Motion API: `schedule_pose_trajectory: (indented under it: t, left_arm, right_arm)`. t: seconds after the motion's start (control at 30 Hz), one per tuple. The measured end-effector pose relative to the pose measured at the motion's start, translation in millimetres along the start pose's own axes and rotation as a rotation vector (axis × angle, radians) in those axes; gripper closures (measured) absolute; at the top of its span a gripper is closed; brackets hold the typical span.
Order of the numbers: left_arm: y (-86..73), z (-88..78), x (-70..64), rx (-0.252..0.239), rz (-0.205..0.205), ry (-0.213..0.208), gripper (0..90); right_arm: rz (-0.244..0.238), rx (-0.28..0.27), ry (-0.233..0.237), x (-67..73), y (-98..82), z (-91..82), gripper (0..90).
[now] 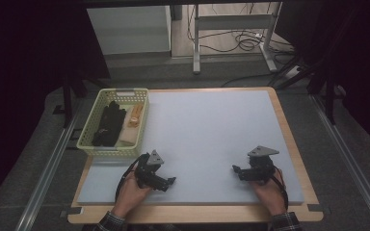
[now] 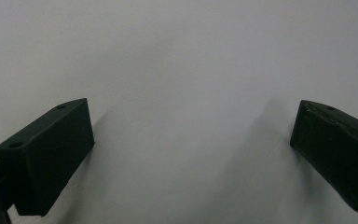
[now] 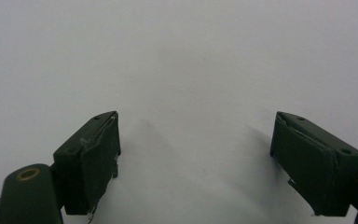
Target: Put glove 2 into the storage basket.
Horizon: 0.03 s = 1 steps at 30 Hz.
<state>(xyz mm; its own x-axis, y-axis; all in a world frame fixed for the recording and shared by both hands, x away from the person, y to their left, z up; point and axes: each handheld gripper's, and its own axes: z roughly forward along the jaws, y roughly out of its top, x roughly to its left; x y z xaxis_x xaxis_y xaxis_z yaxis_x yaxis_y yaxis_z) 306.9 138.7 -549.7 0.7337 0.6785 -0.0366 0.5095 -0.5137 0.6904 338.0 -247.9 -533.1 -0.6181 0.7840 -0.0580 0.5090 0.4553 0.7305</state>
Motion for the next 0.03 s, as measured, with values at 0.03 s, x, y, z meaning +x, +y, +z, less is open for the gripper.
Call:
schedule_pose_trajectory:
  t: [0.03]
  left_arm:
    - [0.0, 0.0, -0.2, 0.000, 0.001, 0.001, 0.0]
  right_arm:
    - [-0.001, 0.001, 0.000, 0.0, 0.1, 0.1, 15.6]
